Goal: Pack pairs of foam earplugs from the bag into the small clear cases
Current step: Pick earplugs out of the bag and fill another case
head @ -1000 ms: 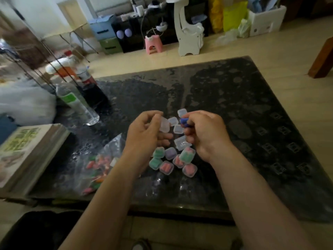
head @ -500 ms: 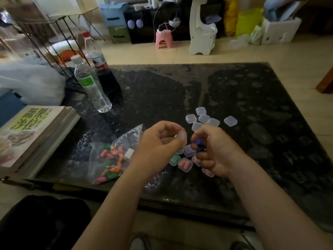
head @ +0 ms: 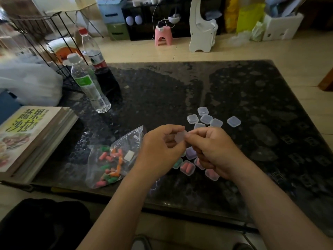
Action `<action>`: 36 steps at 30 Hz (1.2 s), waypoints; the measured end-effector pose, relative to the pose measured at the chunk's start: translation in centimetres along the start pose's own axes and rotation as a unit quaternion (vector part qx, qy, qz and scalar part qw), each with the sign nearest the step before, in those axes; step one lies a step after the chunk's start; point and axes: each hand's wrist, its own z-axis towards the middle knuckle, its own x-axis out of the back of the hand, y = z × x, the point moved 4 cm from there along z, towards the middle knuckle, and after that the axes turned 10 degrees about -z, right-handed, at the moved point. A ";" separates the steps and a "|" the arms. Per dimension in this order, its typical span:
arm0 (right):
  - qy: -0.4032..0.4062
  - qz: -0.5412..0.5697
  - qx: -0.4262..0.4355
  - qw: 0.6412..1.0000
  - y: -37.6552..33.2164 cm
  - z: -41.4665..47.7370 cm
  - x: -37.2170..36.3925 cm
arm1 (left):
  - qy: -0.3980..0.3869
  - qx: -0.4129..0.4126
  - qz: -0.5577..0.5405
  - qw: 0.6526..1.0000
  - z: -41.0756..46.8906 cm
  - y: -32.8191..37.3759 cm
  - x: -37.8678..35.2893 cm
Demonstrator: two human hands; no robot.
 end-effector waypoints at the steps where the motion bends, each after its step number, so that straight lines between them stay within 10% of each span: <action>1: 0.001 -0.003 0.004 1.000 0.0 -0.1 0.0 | 0.000 0.001 0.004 1.000 -0.1 0.1 0.1; 20: 0.064 -0.098 0.073 0.990 -0.1 0.0 0.5 | 0.007 0.024 -0.068 0.997 -0.1 0.5 -0.1; 29: 0.021 -0.056 -0.087 0.994 0.7 0.0 -0.4 | 0.011 -0.167 0.185 0.968 -0.6 0.8 -0.4; 36: -0.025 -0.007 -0.043 0.999 0.3 -0.6 -0.1 | 0.006 -0.051 0.050 0.997 -0.7 0.8 0.4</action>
